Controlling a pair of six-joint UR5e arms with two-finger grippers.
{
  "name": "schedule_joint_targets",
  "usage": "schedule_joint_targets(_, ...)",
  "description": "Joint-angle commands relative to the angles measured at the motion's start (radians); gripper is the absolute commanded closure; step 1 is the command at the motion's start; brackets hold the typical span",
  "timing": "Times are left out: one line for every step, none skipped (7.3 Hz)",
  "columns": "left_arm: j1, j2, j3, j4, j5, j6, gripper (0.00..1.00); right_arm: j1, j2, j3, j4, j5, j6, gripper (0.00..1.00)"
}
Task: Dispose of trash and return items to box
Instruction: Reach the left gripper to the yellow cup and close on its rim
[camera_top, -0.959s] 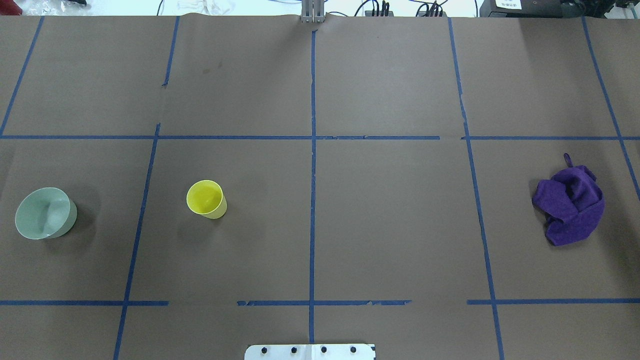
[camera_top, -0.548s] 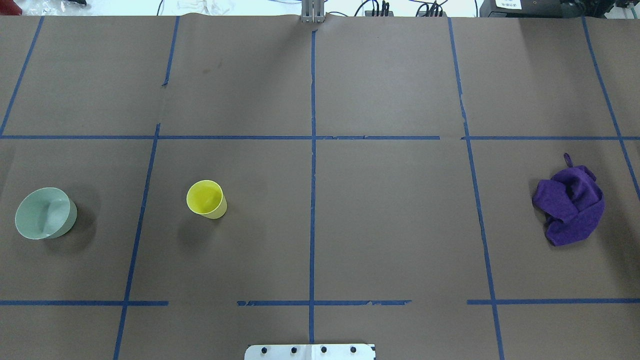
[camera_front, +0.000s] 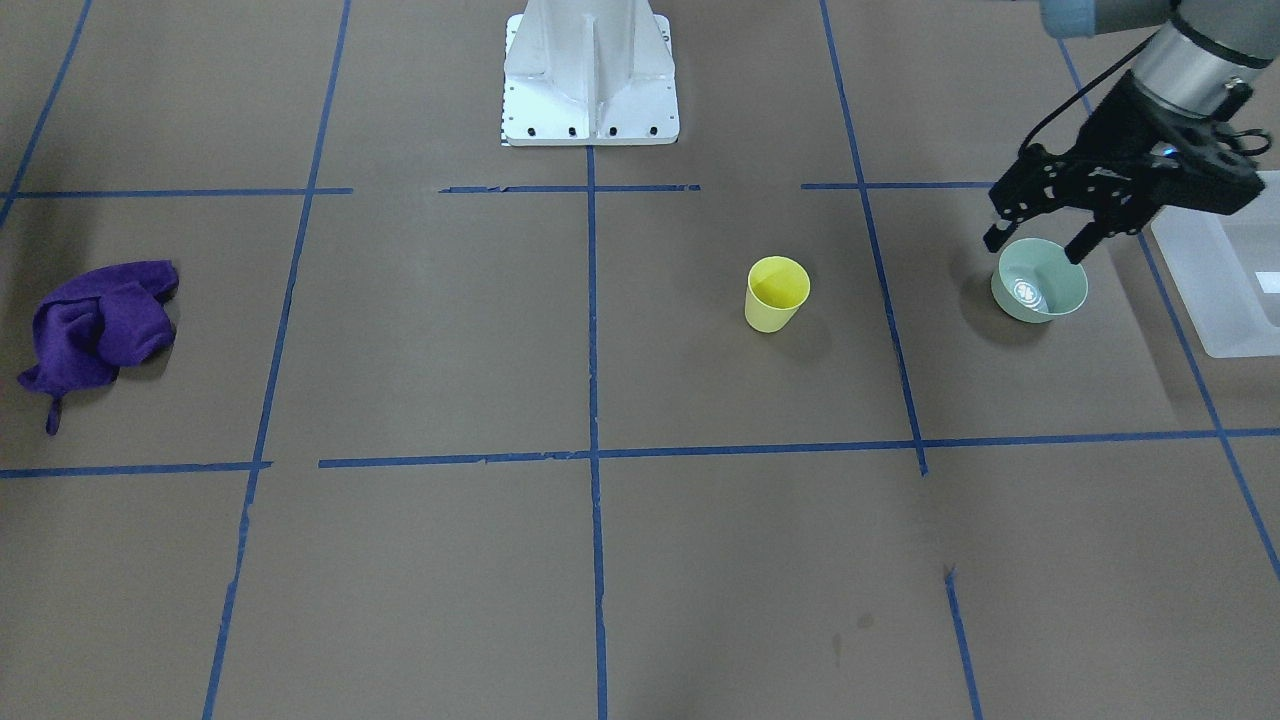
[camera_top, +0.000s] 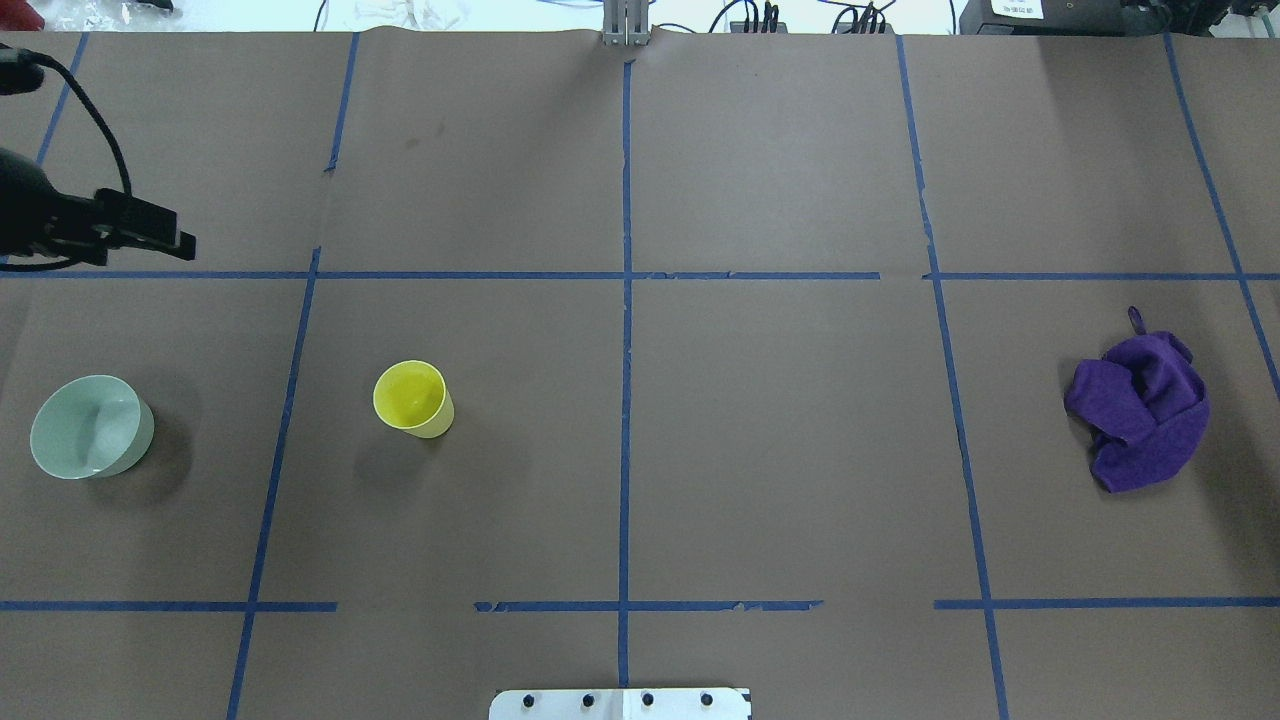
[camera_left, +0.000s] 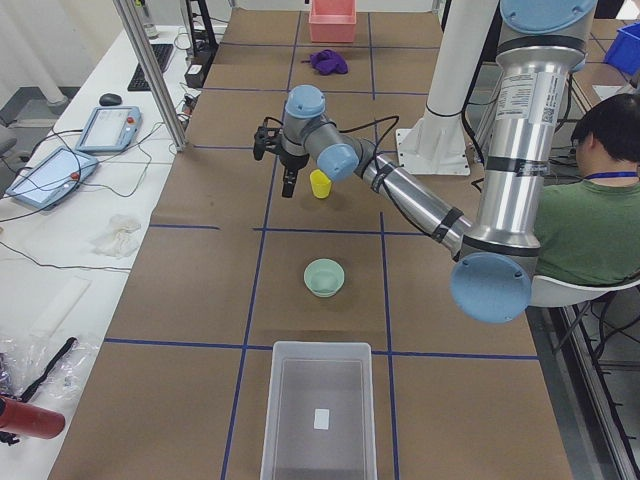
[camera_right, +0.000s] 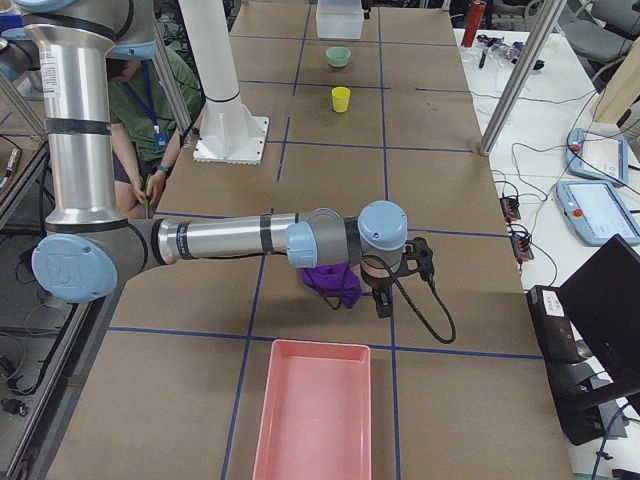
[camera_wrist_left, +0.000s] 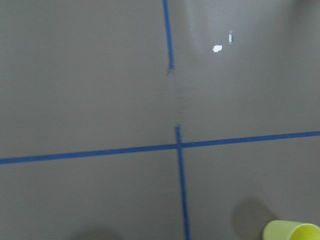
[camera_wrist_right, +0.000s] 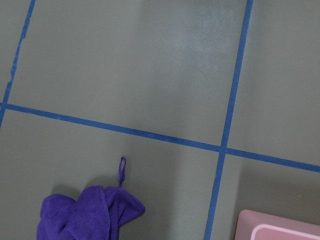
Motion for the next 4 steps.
schedule_joint_targets(0.241,-0.014,-0.010,-0.046,0.216,-0.260,0.01,0.000,0.004,-0.011,0.000,-0.001,-0.001,0.00)
schedule_joint_targets(0.307,-0.043,0.011,-0.042,0.270,-0.313,0.01,0.000,-0.001,-0.003,0.017,-0.004,-0.001,0.00)
schedule_joint_targets(0.347,-0.075,0.055,-0.041,0.304,-0.342,0.02,0.000,0.001,-0.015,0.020,-0.009,-0.002,0.00)
schedule_joint_targets(0.364,-0.104,0.114,-0.041,0.313,-0.342,0.02,0.000,0.001,-0.018,0.020,-0.008,0.001,0.00)
